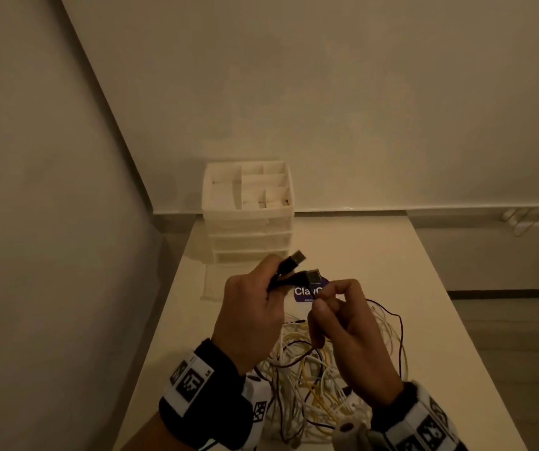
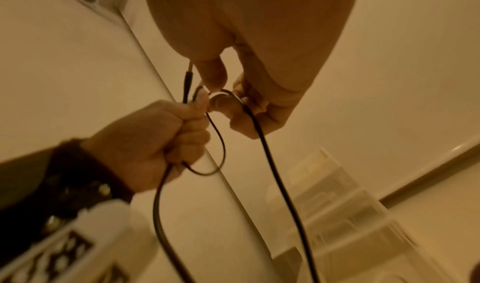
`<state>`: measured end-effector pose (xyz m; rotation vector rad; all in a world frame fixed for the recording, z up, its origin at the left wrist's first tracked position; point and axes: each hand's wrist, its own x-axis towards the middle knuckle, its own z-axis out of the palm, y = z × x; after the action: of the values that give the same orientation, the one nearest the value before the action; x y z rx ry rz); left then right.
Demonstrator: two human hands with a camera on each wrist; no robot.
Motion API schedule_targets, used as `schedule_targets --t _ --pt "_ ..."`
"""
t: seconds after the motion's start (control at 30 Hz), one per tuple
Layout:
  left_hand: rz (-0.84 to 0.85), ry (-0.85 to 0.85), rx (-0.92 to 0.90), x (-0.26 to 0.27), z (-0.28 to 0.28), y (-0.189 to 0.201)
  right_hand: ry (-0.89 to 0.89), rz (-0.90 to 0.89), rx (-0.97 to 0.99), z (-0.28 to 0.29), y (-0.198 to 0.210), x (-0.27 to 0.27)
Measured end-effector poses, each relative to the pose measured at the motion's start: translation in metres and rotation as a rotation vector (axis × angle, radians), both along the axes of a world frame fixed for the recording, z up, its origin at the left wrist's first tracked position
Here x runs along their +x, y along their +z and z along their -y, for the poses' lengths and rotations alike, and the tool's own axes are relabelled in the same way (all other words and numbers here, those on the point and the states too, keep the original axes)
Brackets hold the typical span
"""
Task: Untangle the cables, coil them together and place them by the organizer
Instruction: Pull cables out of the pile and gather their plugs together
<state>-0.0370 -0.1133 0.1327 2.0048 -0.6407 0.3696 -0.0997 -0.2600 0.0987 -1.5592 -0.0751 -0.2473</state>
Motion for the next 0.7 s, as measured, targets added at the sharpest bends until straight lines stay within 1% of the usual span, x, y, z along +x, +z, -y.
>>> schedule_targets --t 0.07,0.13,0.23,0.3,0.4,0.47,0.53,0.6,0.63,0.7 --pt "0.034 0.056 -0.068 0.002 -0.005 0.006 0.049 -0.02 -0.041 -0.003 -0.016 -0.001" --pt "0.034 0.119 -0.183 0.006 -0.013 0.015 0.104 -0.056 -0.121 -0.007 -0.035 -0.001" --pt "0.013 0.232 -0.356 0.021 -0.029 0.019 0.088 -0.097 -0.27 -0.011 -0.067 -0.002" --pt "0.014 0.29 -0.357 0.027 -0.038 0.016 0.051 -0.122 -0.276 -0.01 -0.083 -0.001" --pt "-0.012 0.3 -0.262 0.019 -0.041 0.01 -0.021 -0.153 -0.236 -0.007 -0.088 0.002" --pt "-0.011 0.255 -0.222 0.012 -0.04 0.004 -0.045 -0.147 -0.222 -0.004 -0.082 0.006" --pt "-0.033 0.098 -0.125 0.004 -0.036 0.0 -0.035 -0.138 -0.218 0.002 -0.069 0.01" --pt "-0.065 -0.068 0.0 -0.002 -0.027 -0.005 -0.001 -0.099 -0.235 0.006 -0.048 0.013" --pt "-0.072 -0.124 0.054 -0.004 -0.022 -0.009 0.023 -0.081 -0.247 0.007 -0.035 0.015" --pt "-0.097 -0.177 0.137 -0.004 -0.013 -0.015 0.078 -0.077 -0.251 0.011 -0.011 0.02"
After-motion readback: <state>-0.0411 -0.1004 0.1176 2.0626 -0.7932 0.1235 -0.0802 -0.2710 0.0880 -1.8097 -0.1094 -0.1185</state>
